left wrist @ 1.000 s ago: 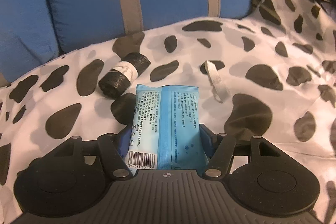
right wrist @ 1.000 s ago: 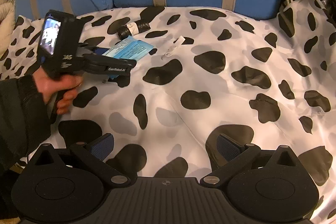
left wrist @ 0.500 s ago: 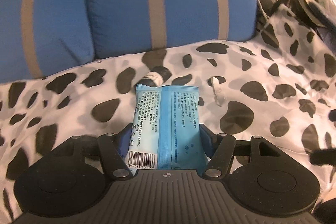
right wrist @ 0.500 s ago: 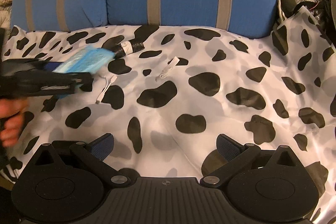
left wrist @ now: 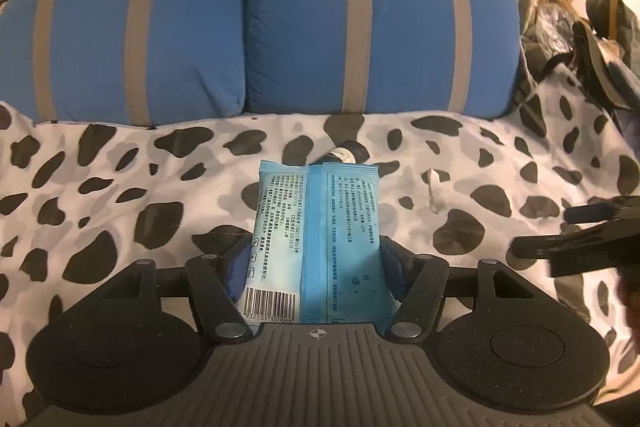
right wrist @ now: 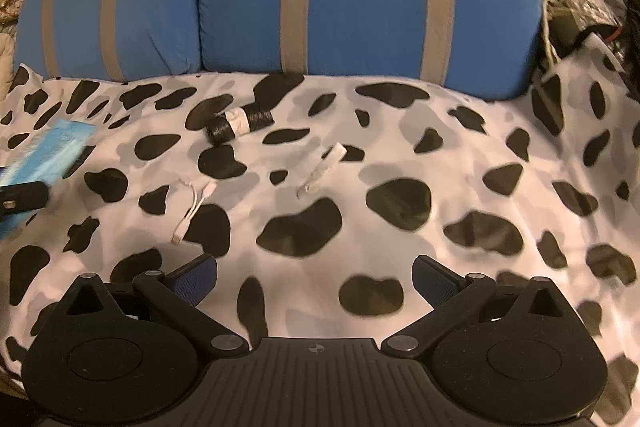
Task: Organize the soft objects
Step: 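Grasp the white strap with the right gripper while the left holds the blue packet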
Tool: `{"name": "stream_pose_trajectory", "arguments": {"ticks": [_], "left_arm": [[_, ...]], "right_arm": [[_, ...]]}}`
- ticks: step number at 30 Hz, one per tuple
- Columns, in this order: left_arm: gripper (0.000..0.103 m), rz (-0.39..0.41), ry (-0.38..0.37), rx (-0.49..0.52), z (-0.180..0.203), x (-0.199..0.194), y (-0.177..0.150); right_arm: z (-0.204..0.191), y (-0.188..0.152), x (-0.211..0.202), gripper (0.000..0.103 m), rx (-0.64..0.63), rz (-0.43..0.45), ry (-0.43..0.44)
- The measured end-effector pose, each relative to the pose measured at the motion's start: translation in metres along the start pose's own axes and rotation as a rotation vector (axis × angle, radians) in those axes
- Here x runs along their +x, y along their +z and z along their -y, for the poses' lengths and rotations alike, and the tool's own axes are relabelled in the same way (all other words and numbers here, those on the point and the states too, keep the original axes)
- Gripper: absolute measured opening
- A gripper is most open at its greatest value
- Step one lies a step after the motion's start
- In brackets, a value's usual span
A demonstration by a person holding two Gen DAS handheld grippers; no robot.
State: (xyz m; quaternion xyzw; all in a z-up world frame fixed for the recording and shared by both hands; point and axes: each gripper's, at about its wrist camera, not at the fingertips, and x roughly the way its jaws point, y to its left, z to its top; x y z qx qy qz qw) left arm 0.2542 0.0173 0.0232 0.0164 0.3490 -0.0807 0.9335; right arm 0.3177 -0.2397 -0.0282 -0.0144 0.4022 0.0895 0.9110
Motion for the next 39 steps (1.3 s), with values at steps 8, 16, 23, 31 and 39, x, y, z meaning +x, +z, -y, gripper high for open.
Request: {"name": "stream_pose_trajectory", "arguments": {"ticks": [8, 16, 23, 31, 39], "left_arm": [[0.063, -0.008, -0.03, -0.036, -0.005, -0.012, -0.001], [0.063, -0.035, -0.05, -0.015, -0.012, -0.013, 0.002], [0.063, -0.031, -0.057, -0.013, -0.015, -0.015, 0.007], [0.063, -0.033, -0.086, -0.007, -0.016, -0.016, 0.01], [0.063, -0.05, -0.093, -0.024, -0.018, -0.012, 0.014]], "right_arm": [[-0.005, 0.009, 0.03, 0.096, -0.043, 0.034, 0.027], [-0.012, 0.021, 0.065, 0.076, -0.062, 0.052, 0.09], [-0.003, 0.027, 0.098, 0.057, 0.04, 0.021, 0.114], [0.01, 0.036, 0.131, 0.043, 0.146, -0.006, 0.099], [0.015, 0.035, 0.151, 0.034, 0.208, 0.003, 0.072]]}}
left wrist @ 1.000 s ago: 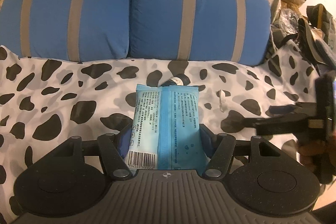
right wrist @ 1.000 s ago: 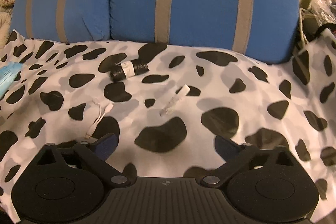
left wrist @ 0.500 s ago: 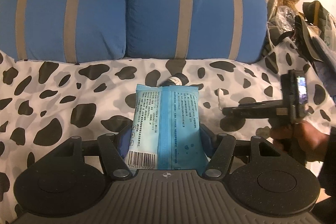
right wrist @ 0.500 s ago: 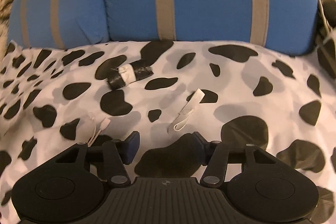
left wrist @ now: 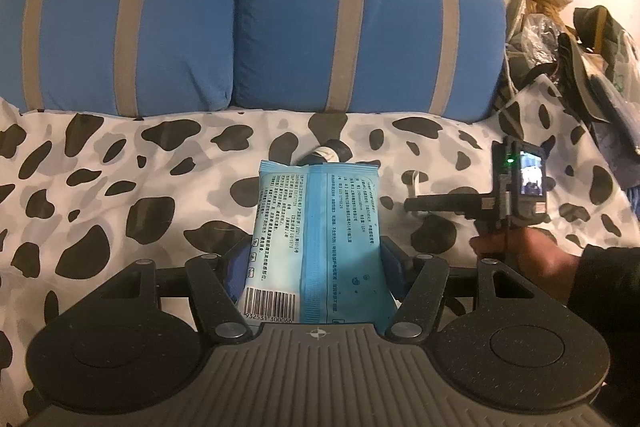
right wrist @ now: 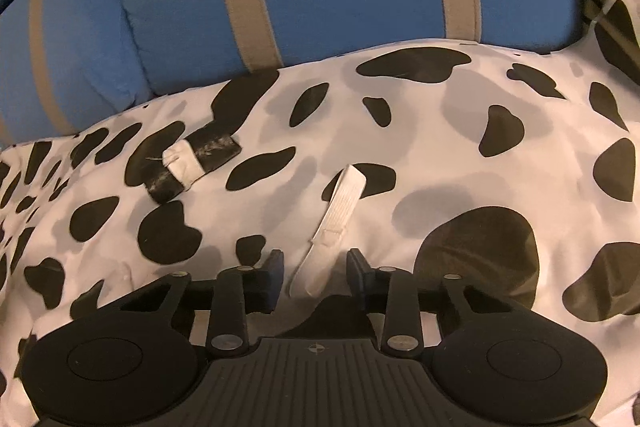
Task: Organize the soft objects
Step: 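Grasp the white strap with the right gripper while the left holds the blue packet, then carry the blue packet and white strap toward the cardboard box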
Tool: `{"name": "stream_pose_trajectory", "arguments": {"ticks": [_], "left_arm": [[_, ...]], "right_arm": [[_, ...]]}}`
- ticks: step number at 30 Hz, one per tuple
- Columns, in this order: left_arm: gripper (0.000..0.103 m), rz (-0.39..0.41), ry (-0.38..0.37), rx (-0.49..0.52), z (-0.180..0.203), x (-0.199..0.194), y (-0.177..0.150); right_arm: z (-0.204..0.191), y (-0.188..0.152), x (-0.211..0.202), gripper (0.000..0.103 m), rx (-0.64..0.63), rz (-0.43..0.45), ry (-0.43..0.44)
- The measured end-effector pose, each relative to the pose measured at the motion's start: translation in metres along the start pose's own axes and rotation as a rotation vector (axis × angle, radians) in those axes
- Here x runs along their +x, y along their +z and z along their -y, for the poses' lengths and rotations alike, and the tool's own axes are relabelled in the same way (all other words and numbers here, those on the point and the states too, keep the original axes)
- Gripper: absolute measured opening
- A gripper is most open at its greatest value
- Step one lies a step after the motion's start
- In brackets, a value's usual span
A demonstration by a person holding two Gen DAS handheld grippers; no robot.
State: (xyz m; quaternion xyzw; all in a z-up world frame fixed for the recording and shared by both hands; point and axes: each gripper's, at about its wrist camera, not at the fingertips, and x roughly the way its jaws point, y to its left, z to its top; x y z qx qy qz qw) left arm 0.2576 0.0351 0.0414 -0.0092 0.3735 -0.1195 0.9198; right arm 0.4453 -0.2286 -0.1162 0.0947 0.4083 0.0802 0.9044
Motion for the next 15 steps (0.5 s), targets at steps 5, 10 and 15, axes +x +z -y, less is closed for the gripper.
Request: {"name": "stream_pose_trajectory", "arguments": {"ticks": [5, 10, 15], "left_arm": [[0.063, -0.005, -0.006, 0.008, 0.002, 0.001, 0.0], [0.063, -0.02, -0.002, 0.005, 0.002, 0.004, 0.0], [0.063, -0.029, -0.004, 0.009, 0.003, 0.007, -0.001]], "right_arm": [[-0.011, -0.003, 0.004, 0.033, -0.077, 0.01, -0.036], [-0.021, -0.004, -0.001, 0.016, -0.187, -0.001, -0.056], [-0.027, -0.01, -0.01, 0.016, -0.281, -0.005, -0.054]]}}
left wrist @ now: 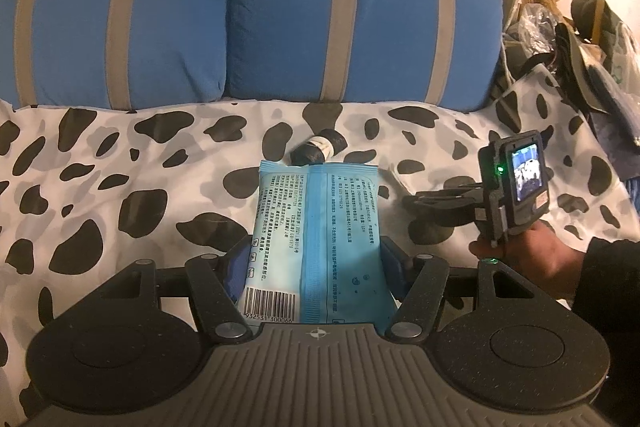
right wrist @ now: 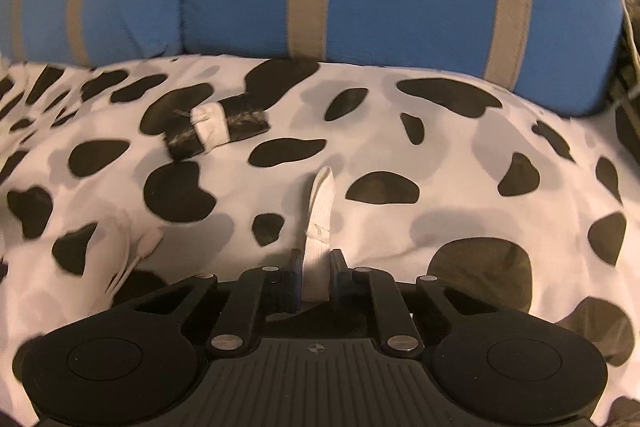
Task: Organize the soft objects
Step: 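Carry the blue packet and white strap toward the cardboard box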
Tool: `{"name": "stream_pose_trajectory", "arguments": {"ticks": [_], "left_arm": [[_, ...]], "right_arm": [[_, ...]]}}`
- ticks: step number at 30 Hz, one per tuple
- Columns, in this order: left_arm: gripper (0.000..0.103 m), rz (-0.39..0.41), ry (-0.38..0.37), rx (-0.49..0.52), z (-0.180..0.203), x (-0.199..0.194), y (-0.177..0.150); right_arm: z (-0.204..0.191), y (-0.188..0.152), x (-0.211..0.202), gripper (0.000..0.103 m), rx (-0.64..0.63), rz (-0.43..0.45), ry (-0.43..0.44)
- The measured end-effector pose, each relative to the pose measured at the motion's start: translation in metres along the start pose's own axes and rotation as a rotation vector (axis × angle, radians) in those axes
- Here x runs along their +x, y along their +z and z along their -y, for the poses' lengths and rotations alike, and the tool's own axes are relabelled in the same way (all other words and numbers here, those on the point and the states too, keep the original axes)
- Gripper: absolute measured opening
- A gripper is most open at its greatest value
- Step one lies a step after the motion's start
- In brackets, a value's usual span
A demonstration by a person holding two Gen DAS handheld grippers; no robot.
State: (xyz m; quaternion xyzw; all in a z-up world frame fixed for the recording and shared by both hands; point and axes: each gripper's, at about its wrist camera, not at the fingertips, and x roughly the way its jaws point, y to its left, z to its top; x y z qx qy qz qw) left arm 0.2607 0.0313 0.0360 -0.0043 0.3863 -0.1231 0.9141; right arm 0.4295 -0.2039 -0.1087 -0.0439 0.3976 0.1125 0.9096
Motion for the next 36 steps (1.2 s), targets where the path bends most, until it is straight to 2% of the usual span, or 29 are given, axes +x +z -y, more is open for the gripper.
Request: {"name": "stream_pose_trajectory", "arguments": {"ticks": [15, 25, 36], "left_arm": [[0.063, -0.029, -0.007, 0.012, 0.006, 0.012, -0.009], [0.063, -0.023, -0.014, 0.041, 0.017, 0.013, -0.018], [0.063, -0.019, -0.014, 0.069, 0.033, -0.001, -0.038]], "right_arm": [[-0.007, -0.004, -0.059, 0.016, -0.086, 0.025, 0.018], [-0.004, -0.016, -0.119, 0.016, -0.066, 0.042, 0.044], [0.0, -0.047, -0.183, 0.016, -0.006, 0.023, 0.085]]}}
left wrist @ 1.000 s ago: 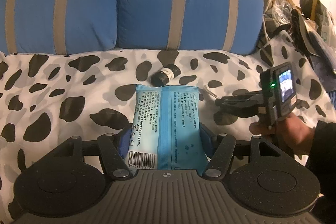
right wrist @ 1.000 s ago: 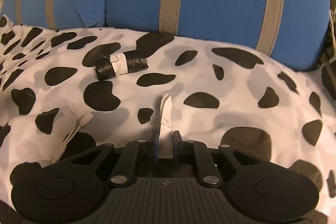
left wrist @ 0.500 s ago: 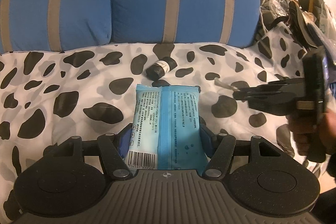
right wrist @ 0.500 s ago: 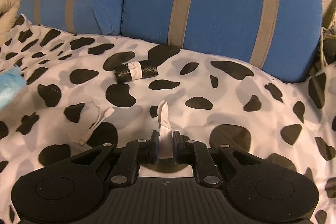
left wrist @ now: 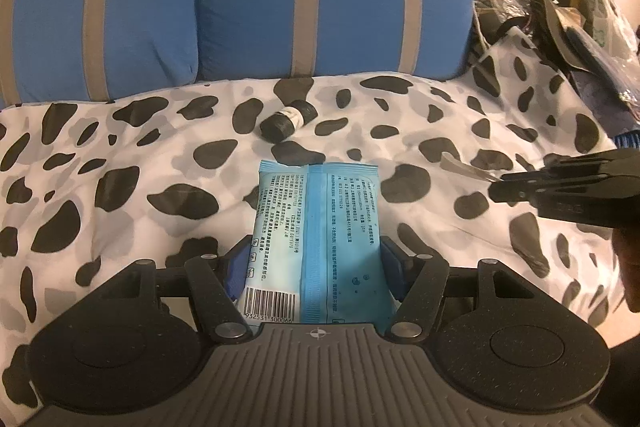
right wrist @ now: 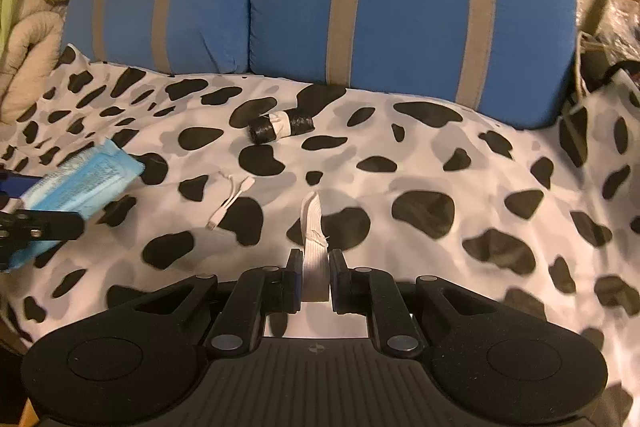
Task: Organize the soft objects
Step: 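Carry the blue packet and white strap toward the cardboard box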
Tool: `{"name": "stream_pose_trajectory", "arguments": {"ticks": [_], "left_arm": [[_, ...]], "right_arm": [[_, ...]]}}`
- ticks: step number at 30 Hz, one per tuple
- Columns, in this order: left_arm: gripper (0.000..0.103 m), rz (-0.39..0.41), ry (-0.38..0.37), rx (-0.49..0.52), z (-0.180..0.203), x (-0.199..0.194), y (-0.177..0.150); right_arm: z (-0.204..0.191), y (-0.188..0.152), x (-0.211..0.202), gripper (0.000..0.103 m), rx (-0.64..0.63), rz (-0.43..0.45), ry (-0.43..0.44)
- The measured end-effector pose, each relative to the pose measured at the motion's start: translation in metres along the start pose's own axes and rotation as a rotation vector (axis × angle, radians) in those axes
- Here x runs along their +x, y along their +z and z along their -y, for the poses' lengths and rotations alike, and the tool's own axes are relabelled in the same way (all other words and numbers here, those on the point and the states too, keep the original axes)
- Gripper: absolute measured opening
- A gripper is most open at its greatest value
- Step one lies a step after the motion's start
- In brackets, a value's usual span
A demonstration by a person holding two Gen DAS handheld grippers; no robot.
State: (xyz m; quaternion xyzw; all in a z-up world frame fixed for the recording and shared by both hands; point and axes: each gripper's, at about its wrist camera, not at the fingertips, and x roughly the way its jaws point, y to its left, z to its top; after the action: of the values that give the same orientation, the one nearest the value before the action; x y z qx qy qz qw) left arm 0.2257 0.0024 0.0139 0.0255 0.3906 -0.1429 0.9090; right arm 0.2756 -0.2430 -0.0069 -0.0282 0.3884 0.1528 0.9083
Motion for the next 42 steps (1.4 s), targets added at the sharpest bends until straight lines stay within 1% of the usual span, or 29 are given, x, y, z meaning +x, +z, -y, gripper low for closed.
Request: {"name": "stream_pose_trajectory", "arguments": {"ticks": [9, 20, 25, 35, 42], "left_arm": [[0.063, -0.014, -0.008, 0.014, 0.018, -0.015, -0.022], [0.063, -0.03, -0.016, 0.032, 0.036, -0.041, -0.057], [0.063, -0.048, -0.012, 0.028, 0.038, -0.052, -0.074], [0.063, -0.083, -0.033, 0.025, 0.045, -0.07, -0.103], [0.063, -0.133, -0.053, 0.001, 0.045, -0.08, -0.119]], "right_arm": [[-0.008, -0.027, -0.043, 0.016, 0.029, 0.005, 0.029], [-0.022, -0.053, -0.08, 0.016, 0.058, 0.006, 0.054], [-0.032, -0.067, -0.09, 0.016, 0.063, -0.019, 0.061], [-0.057, -0.098, -0.107, 0.016, 0.032, -0.087, 0.101], [-0.072, -0.119, -0.117, 0.016, 0.011, -0.142, 0.128]]}}
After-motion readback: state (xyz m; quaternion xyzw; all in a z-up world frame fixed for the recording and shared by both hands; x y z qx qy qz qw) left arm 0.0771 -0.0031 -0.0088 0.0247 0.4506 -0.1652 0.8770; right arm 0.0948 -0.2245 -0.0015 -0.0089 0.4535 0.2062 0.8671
